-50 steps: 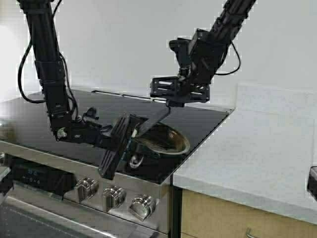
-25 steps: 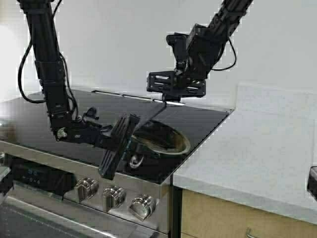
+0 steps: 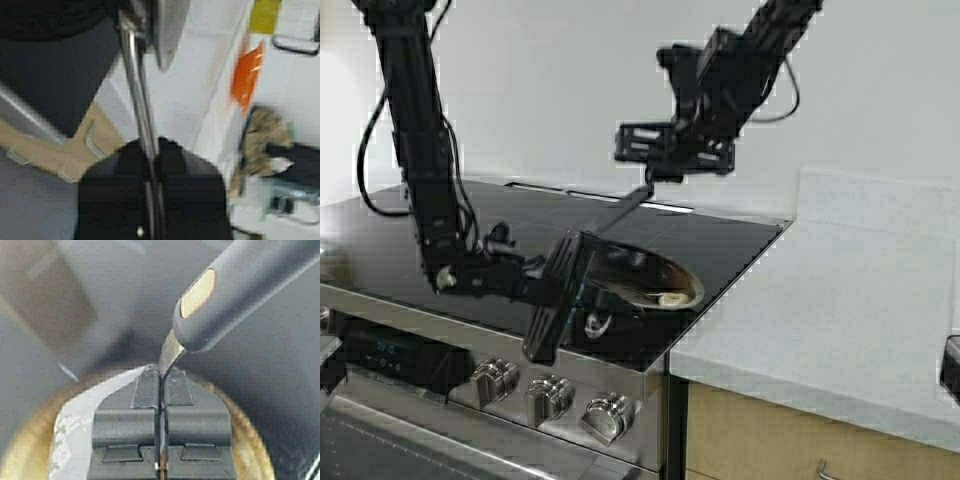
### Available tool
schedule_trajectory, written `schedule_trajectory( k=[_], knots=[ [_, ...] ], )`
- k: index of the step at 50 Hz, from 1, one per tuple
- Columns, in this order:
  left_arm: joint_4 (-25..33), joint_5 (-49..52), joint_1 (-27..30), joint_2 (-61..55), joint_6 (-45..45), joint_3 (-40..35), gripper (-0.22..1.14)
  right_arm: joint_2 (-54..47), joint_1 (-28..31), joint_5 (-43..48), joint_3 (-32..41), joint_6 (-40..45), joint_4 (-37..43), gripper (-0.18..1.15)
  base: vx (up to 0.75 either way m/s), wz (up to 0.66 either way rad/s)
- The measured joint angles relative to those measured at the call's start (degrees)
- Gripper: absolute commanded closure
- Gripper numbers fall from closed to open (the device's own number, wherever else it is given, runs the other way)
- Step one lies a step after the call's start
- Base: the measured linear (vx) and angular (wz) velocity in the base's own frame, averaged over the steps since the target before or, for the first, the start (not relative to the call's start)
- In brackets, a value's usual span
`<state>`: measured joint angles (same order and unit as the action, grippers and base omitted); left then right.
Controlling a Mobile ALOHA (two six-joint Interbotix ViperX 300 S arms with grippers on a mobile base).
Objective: Add oil to the pan and cook the shrimp and serve it
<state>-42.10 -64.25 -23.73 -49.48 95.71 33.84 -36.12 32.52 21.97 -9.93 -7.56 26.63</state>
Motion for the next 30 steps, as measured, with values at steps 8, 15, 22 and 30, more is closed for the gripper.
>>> schedule_trajectory(
  k=[8, 15, 22, 30],
  knots=[
    [3.78, -6.94, -0.26, -4.04, 1.23, -1.23, 0.90, 4.48, 0.00, 0.18, -3.52, -0.09, 0.09, 0.90, 0.00, 0.00],
    [6.50, -12.13, -0.18, -7.38, 3.25, -3.25, 0.90, 8.79, 0.09, 1.58, -8.00, 0.26, 0.09, 0.90, 0.00, 0.00],
    [7.82, -16.00, 0.62, -10.28, 4.39, -5.62, 0.90, 11.43, 0.09, 3.25, -12.30, 1.32, 0.09, 0.90, 0.00, 0.00],
    [7.47, -18.90, 2.72, -12.48, 6.06, -7.82, 0.90, 13.54, 0.00, 5.36, -17.23, 2.64, 0.53, 0.90, 0.00, 0.00]
  ],
)
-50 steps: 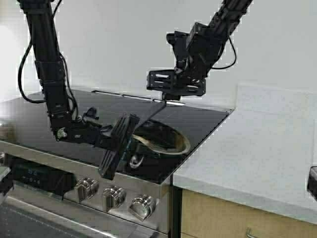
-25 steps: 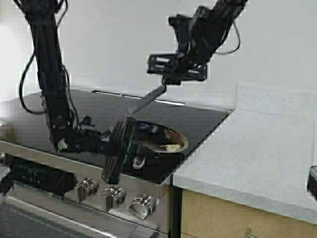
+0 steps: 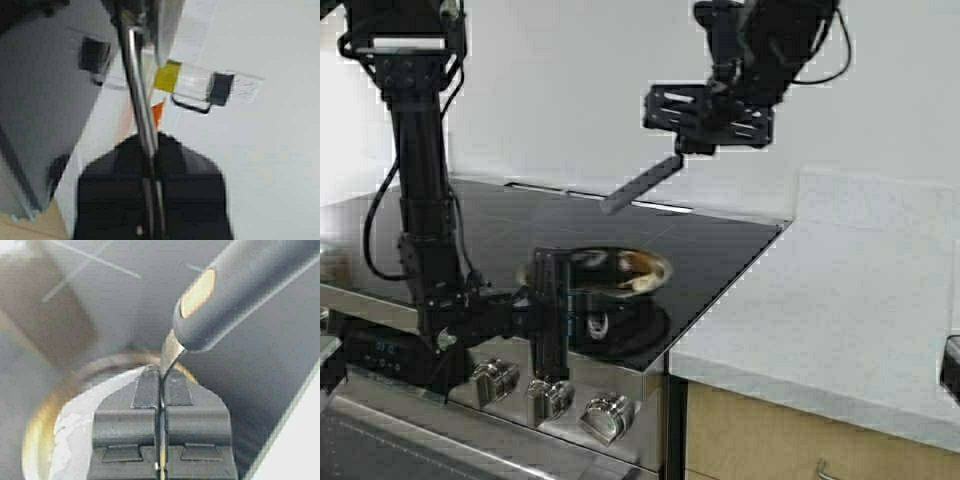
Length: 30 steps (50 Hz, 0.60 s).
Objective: Add oil to the pan and cook the shrimp and serve it
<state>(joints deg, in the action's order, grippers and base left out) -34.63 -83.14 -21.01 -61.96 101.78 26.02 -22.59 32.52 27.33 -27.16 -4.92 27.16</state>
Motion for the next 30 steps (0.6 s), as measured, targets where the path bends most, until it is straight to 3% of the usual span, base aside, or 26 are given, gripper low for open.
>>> schedule_trajectory(
  k=[8, 30],
  knots=[
    [-3.60, -2.02, 1.85, -1.05, 1.67, -1.41, 0.90, 1.05, -0.09, 1.93, -3.43, 0.97, 0.26, 0.90, 0.00, 0.00],
    [-6.77, -1.93, 1.67, -0.97, 1.58, -0.70, 0.90, 1.05, 0.00, 2.81, -4.66, 1.23, 1.76, 0.90, 0.00, 0.00]
  ],
)
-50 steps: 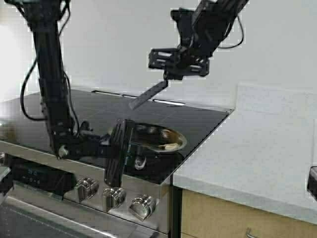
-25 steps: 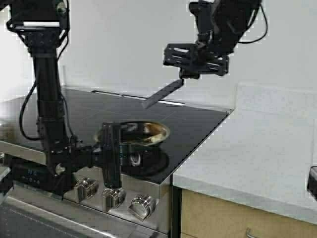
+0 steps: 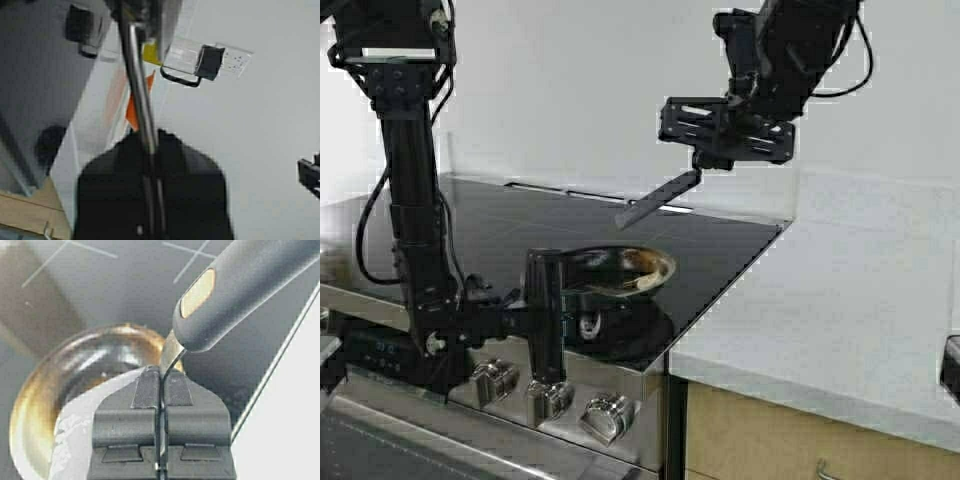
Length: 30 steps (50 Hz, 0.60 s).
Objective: Add oil to the pan and cook the shrimp and serve it
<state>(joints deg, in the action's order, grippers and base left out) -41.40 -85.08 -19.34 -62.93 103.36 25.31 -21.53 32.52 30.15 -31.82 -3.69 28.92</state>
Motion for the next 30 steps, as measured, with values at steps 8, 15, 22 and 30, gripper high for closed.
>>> schedule_trajectory(
  k=[8, 15, 22, 30],
  knots=[
    [-0.09, 1.58, 0.00, 0.97, 0.00, 0.53, 0.90, 0.00, 0.00, 0.18, 0.00, -0.09, 0.26, 0.90, 0.00, 0.00],
    [0.00, 2.55, 0.00, 1.85, 0.44, 0.79, 0.89, 0.00, 0.00, 0.18, 0.00, 0.00, 0.26, 0.90, 0.00, 0.00],
    [-0.09, 2.55, 0.00, 1.85, 0.44, 0.79, 0.82, 0.00, 0.00, 0.18, -0.09, 0.00, 0.35, 0.90, 0.00, 0.00],
    [-0.18, 2.90, 0.00, 1.85, 0.35, 0.70, 0.36, 0.00, 0.00, 0.18, -0.09, 0.70, 0.35, 0.90, 0.00, 0.00]
  ],
)
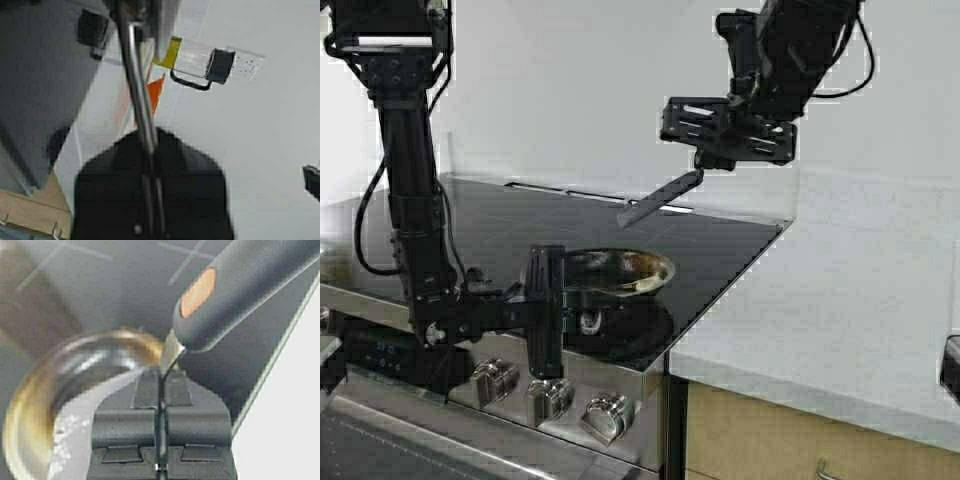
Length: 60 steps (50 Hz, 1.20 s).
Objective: Add oil to the pan and cook the shrimp and serve it
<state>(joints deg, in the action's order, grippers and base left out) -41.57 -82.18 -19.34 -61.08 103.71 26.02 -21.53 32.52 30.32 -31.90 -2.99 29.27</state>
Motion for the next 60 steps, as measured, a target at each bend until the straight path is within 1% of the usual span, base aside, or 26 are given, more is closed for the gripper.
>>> schedule_trajectory(
  k=[6, 7, 9, 15, 25, 29, 39, 46, 53, 60],
  knots=[
    [0.26, 0.97, 0.00, 0.09, -0.70, 0.09, -0.03, 0.00, 0.00, 0.09, 0.00, 0.00, 0.00, 0.90, 0.00, 0.00],
    [0.26, 1.05, 0.00, 0.09, -0.97, 0.09, -0.09, 0.00, 0.00, 0.09, 0.00, 0.09, 0.00, 0.90, 0.00, 0.00],
    [0.35, 1.32, 0.00, 0.18, -1.32, 0.09, -0.14, 0.00, 0.00, 0.26, 0.00, 0.00, 0.09, 0.90, 0.00, 0.00],
    [0.35, 1.58, 0.00, 1.23, -2.37, 0.26, -0.11, 0.00, 0.09, 0.44, -0.26, 0.09, 0.09, 0.90, 0.00, 0.00],
    [0.35, 1.93, 0.35, 1.76, -2.81, 1.49, -0.11, 0.00, 0.00, 0.70, -0.35, 0.09, 0.09, 0.90, 0.00, 0.00],
    [0.26, 1.93, 1.32, 1.93, -3.96, 2.72, -0.11, 0.00, 0.00, 0.70, -0.26, 0.00, 0.00, 0.90, 0.00, 0.00],
    [0.18, 2.29, 4.83, 4.22, -9.76, 8.96, -0.11, -0.18, 0.00, 0.70, 1.32, -0.09, 0.00, 0.90, 0.00, 0.00],
    [-1.23, 2.90, 8.09, 7.56, -14.41, 14.41, -0.11, -2.64, 0.00, 0.53, 3.52, -0.44, 0.00, 0.90, 0.00, 0.00],
    [-3.69, 4.22, 12.04, 12.66, -19.07, 20.13, -0.11, -4.92, 0.00, 0.09, 5.27, -0.44, 0.09, 0.90, 0.00, 0.00],
    [-5.54, 6.50, 13.97, 20.13, -22.41, 25.22, -0.11, -6.24, 0.09, -0.88, 6.24, -0.44, 0.79, 0.90, 0.00, 0.00]
  ],
)
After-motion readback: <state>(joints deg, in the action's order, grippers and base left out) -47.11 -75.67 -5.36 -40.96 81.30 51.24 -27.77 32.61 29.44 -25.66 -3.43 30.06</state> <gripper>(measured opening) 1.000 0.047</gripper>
